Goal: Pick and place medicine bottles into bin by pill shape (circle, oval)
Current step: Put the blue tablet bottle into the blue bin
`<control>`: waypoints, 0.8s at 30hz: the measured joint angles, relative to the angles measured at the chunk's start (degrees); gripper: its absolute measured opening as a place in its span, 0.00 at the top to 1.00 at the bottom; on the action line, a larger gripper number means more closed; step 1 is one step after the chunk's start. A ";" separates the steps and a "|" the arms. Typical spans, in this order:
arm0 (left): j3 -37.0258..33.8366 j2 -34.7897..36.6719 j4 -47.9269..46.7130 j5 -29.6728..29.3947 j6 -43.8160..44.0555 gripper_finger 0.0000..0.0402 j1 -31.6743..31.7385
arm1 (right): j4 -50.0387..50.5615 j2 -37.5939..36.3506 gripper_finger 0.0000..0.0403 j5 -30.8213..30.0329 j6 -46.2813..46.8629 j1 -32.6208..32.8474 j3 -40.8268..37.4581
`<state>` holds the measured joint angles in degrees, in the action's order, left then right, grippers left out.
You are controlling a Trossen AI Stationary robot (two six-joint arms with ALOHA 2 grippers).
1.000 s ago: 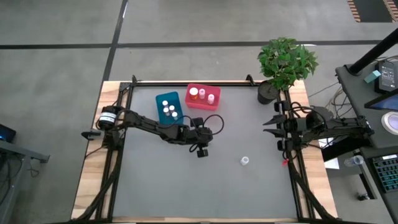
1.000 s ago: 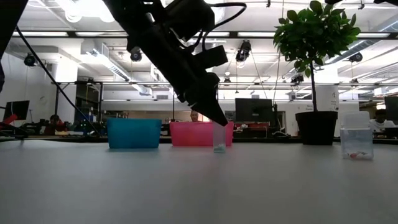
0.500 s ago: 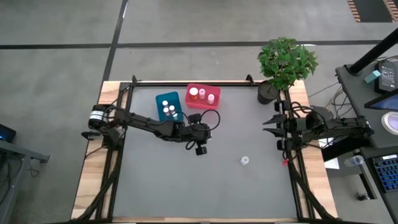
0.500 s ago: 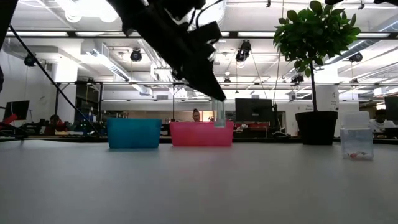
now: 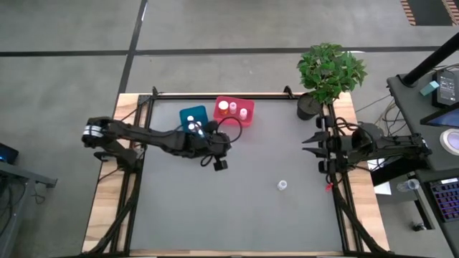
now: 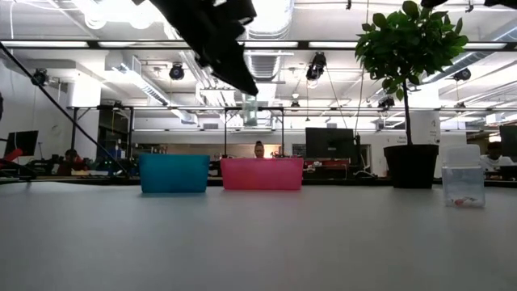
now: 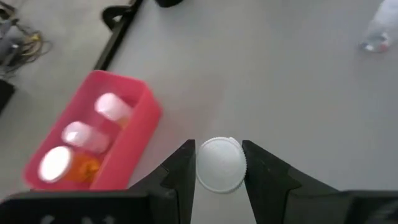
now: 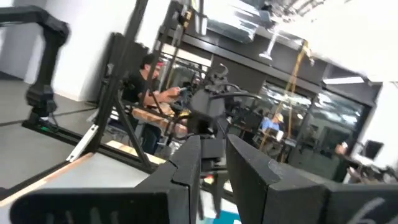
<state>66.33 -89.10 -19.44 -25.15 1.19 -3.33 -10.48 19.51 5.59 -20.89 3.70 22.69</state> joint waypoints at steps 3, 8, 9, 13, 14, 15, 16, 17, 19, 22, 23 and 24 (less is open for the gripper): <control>-0.06 2.56 -3.01 -1.46 0.02 0.76 0.00 | -2.22 -0.07 0.84 2.98 -1.37 0.00 -0.81; -0.13 5.77 -6.23 -3.03 0.03 0.76 0.60 | -6.17 -1.24 0.84 3.13 -2.72 0.00 -3.14; -0.13 6.32 -6.33 -3.13 0.04 0.76 0.75 | -6.23 -1.60 0.84 2.68 -2.89 0.00 -3.41; -0.13 7.88 -7.03 -4.01 0.09 0.76 1.14 | -6.45 -2.94 0.84 1.83 -2.71 0.00 -3.58; -0.14 8.18 -7.14 -4.08 0.08 0.76 1.25 | -6.49 -3.09 0.84 1.83 -2.50 0.00 -3.58; -0.16 8.44 -7.19 -4.11 0.08 0.76 1.36 | -6.49 -3.29 0.84 1.83 -2.33 0.00 -3.60; -0.16 8.61 -7.04 -4.17 0.13 0.76 1.40 | -6.27 -3.47 0.84 1.83 -2.24 0.00 -3.60; -0.16 8.81 -7.04 -4.17 0.28 0.76 1.49 | -6.09 -3.56 0.84 1.83 -2.23 0.00 -3.60; -0.16 9.10 -7.52 -4.21 0.82 0.76 1.76 | -5.94 -3.63 0.84 1.83 -2.25 0.00 -3.60; -0.16 9.11 -9.34 -4.92 2.56 0.76 2.17 | -5.83 -3.66 0.84 1.87 -2.42 0.00 -3.60; -0.17 9.11 -10.23 -5.68 2.99 0.76 2.25 | -5.83 -3.68 0.84 1.87 -2.57 0.00 -3.60; -0.19 9.11 -10.99 -6.32 3.39 0.76 2.32 | -5.83 -3.69 0.84 1.87 -2.71 0.00 -3.60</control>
<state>66.14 -79.99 -30.43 -31.47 4.58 -1.01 -16.31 15.81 7.46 -23.60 3.70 19.09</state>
